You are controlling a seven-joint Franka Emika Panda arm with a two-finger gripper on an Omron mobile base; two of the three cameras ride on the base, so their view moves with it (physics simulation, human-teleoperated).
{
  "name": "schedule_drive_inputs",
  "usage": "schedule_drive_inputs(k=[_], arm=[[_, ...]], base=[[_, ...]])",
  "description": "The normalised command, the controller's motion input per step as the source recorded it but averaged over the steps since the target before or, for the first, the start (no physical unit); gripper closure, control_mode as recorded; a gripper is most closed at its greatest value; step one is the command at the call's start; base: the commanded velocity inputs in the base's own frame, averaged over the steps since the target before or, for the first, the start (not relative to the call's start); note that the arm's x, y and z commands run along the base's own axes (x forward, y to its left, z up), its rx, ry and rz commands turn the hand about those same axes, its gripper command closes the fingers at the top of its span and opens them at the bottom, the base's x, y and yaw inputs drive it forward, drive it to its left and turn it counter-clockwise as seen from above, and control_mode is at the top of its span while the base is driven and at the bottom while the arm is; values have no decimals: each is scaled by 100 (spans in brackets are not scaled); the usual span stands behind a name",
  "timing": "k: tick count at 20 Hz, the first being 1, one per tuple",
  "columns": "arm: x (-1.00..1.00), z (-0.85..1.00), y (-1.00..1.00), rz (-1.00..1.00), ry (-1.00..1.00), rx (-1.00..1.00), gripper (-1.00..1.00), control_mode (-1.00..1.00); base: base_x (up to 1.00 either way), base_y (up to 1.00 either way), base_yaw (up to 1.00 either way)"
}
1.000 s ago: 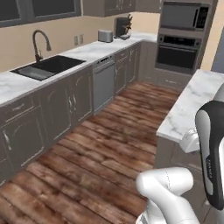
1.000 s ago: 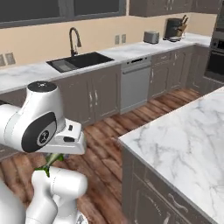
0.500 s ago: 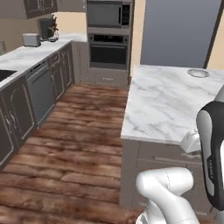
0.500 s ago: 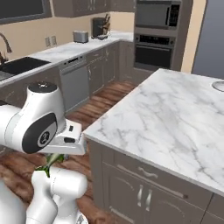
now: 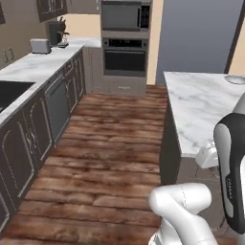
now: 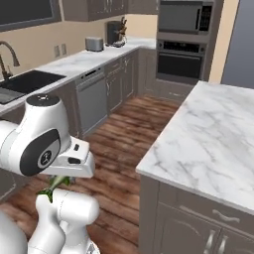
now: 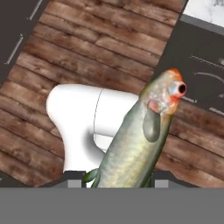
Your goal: Take the fish from the fridge and place it on the digital scale on the counter by the fridge. Wait a few seconds for a reading, then move it to the plate on the dining counter.
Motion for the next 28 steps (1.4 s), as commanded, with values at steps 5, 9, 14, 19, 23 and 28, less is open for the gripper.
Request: schedule_drive_inputs(k=[5, 9, 14, 19, 23, 28], arm=[[0, 0, 0, 0, 0, 0, 100, 100], [0, 0, 0, 0, 0, 0, 100, 100], [0, 0, 0, 0, 0, 0, 100, 100], [0, 0, 0, 0, 0, 0, 100, 100], [0, 0, 0, 0, 0, 0, 100, 100], [0, 0, 0, 0, 0, 0, 100, 100]], base=[[72, 85, -31], [83, 80, -40], [98, 82, -46], [100, 87, -42], [100, 88, -41], [100, 63, -35]])
